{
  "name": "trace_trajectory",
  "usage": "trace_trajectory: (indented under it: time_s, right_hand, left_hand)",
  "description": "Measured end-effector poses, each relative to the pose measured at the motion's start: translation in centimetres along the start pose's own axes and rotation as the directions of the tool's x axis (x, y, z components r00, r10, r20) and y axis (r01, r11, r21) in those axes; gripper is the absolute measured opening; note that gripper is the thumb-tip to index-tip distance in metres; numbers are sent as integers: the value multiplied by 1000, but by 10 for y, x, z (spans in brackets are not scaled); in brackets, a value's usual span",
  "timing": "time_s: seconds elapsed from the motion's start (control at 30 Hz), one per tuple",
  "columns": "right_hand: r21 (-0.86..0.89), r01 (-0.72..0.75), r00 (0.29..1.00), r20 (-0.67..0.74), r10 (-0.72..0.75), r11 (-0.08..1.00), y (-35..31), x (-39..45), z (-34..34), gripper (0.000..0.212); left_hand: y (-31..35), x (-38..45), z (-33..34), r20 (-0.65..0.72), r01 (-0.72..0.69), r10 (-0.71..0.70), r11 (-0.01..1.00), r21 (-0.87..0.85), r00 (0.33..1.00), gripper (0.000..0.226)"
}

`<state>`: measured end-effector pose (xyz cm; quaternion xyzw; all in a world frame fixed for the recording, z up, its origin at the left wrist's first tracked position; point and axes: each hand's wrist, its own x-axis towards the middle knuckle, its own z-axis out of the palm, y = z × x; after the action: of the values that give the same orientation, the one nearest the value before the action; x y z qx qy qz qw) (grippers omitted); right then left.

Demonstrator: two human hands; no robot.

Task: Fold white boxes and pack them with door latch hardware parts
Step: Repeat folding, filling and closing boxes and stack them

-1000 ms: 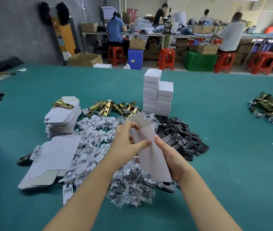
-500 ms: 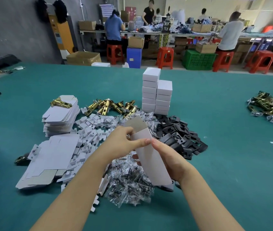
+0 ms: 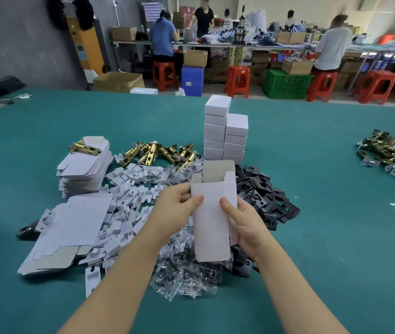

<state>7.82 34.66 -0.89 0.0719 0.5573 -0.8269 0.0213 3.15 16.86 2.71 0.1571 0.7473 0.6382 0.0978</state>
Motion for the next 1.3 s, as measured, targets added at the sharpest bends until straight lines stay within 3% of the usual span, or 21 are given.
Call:
trace_trajectory:
  time_s: [0.17, 0.3, 0.53, 0.67, 0.8, 0.93, 1.3]
  right_hand:
    - [-235, 202, 976, -37, -216, 951, -7, 2, 1, 66]
    - [-289, 267, 964, 71, -258, 919, -12, 0, 1, 64]
    - [-269, 233, 971, 113, -210, 935, -17, -4, -1, 35]
    - [-252, 206, 976, 118, -181, 946, -20, -6, -1, 29]
    - [-252, 197, 978, 126, -169, 948, -19, -6, 0, 31]
    - [-211, 182, 979, 131, -157, 960, -15, -6, 0, 32]
    - [-123, 160, 987, 32, -158, 979, -18, -7, -1, 24]
  left_hand:
    - [-3, 5, -3, -62, -6, 3, 998, -56, 998, 29]
    - [-4, 4, -7, -51, -16, 12, 997, -79, 999, 34]
    - [-8, 3, -13, -15, -13, 11, 989, -146, 1000, 43]
    - [-9, 4, -18, -77, -65, 54, 987, -144, 996, 53]
    - [-10, 3, -21, -29, -130, 128, 987, -96, 991, 37]
    - [-14, 3, -24, 14, -105, 105, 994, -42, 994, 24]
    - [-16, -1, -22, 40, -74, 77, 995, -71, 996, 14]
